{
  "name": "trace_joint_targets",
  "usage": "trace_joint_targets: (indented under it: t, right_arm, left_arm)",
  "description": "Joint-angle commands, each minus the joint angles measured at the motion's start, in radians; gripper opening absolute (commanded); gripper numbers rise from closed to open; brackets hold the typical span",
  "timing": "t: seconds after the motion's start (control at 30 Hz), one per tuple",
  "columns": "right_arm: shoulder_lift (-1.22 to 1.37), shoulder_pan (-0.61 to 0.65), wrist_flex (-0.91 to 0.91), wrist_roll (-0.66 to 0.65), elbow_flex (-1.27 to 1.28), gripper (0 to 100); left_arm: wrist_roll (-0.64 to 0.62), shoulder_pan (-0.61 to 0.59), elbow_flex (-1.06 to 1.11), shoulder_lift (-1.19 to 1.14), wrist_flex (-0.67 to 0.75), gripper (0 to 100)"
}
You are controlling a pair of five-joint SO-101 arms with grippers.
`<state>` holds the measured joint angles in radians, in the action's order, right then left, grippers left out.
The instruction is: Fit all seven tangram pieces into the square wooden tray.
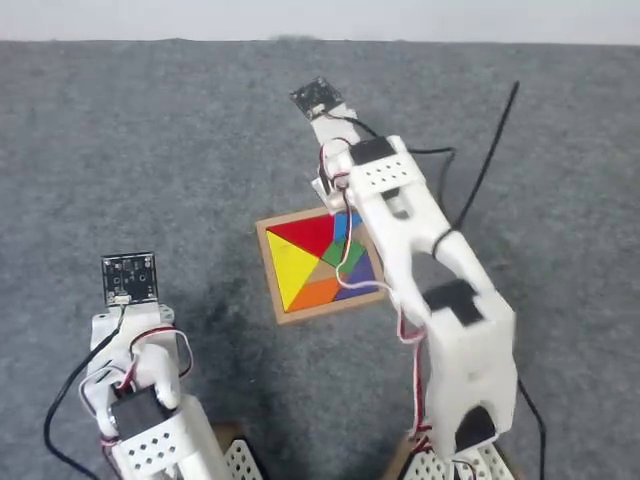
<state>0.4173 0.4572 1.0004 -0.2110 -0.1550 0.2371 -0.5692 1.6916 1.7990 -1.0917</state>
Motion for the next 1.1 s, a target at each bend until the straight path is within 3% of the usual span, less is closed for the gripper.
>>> trace_joint_targets:
  t: [0.0,0.07,0.17,0.6,1.07]
  right_arm:
    - [-0.271,-0.004,-0.193,-0.015,0.316,0.6]
    - [-0.363,-0.004,-0.302,-0.021,0.491,0.6]
    - [-0.418,-0.002,-0.285,-0.031,0.566,0.6]
    - [-0.217,-0.033,-0.257,-0.032,0.457,0.6]
    - [-0.222,-0.084,-0.255,-0.003,0.362,0.6]
  left_arm:
    - [0.011,0.002,-0.008,0.015,-0.003,2]
    - [0.011,0.002,-0.008,0.015,-0.003,2]
    - [0.011,0.002,-0.008,0.015,-0.003,2]
    - [0.011,0.002,-0.008,0.015,-0.003,2]
    - [0.011,0.002,-0.008,0.015,-0.003,2]
